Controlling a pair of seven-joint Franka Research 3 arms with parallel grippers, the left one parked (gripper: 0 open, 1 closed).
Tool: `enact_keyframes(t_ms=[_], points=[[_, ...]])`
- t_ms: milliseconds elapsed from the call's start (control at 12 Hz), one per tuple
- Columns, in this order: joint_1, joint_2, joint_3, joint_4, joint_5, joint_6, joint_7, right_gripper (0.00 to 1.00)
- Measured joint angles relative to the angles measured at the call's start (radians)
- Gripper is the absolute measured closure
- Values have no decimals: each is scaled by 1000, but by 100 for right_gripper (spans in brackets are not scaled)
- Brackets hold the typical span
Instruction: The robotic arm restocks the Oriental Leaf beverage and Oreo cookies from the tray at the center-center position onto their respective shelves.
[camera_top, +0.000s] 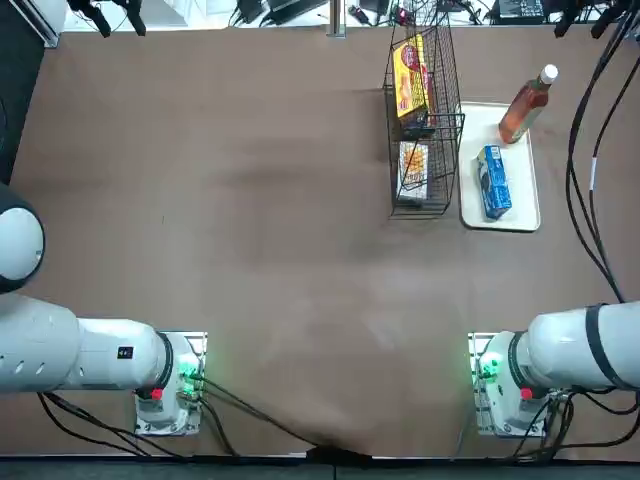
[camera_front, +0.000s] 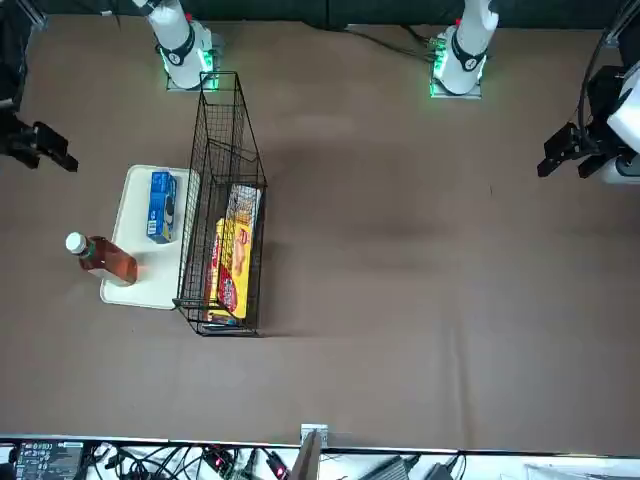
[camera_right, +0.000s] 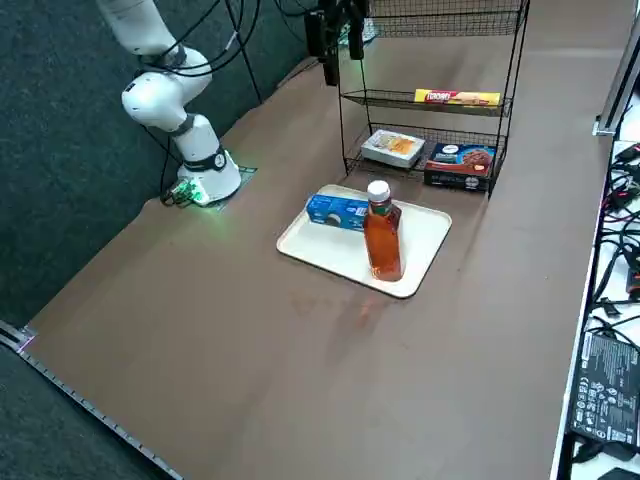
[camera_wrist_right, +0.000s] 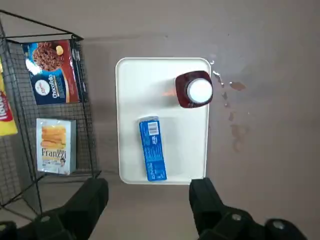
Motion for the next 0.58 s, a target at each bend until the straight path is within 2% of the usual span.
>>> enact_keyframes(t_ms=[167,583], points=[[-5,27,-2,0,0,31,0,0],[-33,161,-4,52,-1,124,-19,0]])
